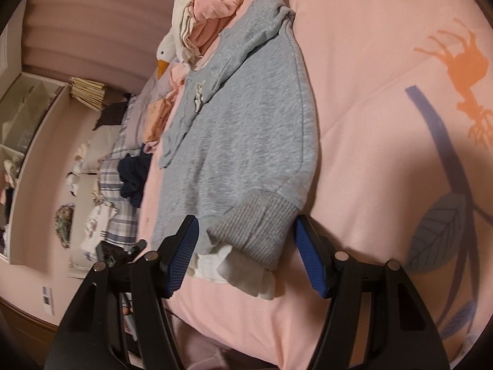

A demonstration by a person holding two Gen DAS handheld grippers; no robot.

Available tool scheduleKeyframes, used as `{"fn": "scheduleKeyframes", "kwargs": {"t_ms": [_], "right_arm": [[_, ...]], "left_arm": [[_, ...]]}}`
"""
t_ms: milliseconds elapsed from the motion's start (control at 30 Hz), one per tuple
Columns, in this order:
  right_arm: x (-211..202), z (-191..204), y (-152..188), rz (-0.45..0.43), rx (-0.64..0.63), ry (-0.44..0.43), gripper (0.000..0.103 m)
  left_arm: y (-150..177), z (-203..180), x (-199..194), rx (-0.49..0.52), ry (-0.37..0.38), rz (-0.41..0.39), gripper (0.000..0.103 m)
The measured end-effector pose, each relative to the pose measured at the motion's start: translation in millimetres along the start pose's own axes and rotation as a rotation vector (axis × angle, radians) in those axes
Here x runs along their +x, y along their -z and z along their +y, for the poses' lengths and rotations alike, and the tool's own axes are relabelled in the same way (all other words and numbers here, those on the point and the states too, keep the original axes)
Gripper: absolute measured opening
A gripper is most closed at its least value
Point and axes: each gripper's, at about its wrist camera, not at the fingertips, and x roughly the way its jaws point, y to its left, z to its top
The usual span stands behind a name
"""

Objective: Fold small clothes
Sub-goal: 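Grasp the ribbed hem with the right gripper while the left gripper grasps it too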

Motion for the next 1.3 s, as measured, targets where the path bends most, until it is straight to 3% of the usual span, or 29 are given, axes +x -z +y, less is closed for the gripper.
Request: {"fn": "scheduleKeyframes", "kwargs": {"t_ms": [167, 400, 700, 800, 867, 967, 1167, 1300], "right_arm": [[5, 0, -3, -0.002, 0.012, -0.017, 0.065], [14, 3, -12, -0.009, 0.018, -0.034, 0.065], [24, 11, -20, -0.016, -0.008, -0.013, 0.065], [24, 17, -19, -0.02, -0.046, 0.027, 0.057], [24, 18, -18, -0.021, -0.062, 0.054, 0.045], [24, 12, -17, -0.018, -0.058, 0.055, 0.035], [24, 10, -18, -0.022, -0.064, 0.07, 0.03], [24, 16, -18, -0.029, -0.087, 0.059, 0.026]], "left_arm": [[-11, 6, 6, -0.04, 0.057, -0.01, 0.077], [-19, -6, 23, -0.013, 0.076, 0.011, 0.077], [-23, -17, 35, 0.037, 0.057, 0.032, 0.076], [-22, -18, 35, 0.039, 0.036, 0.028, 0.075], [-21, -19, 35, 0.048, 0.029, 0.023, 0.071], [-18, -19, 34, 0.074, -0.038, 0.012, 0.051], [-19, -12, 31, 0.068, -0.092, 0.007, 0.02], [-19, -8, 27, 0.058, -0.078, -0.001, 0.017]]}}
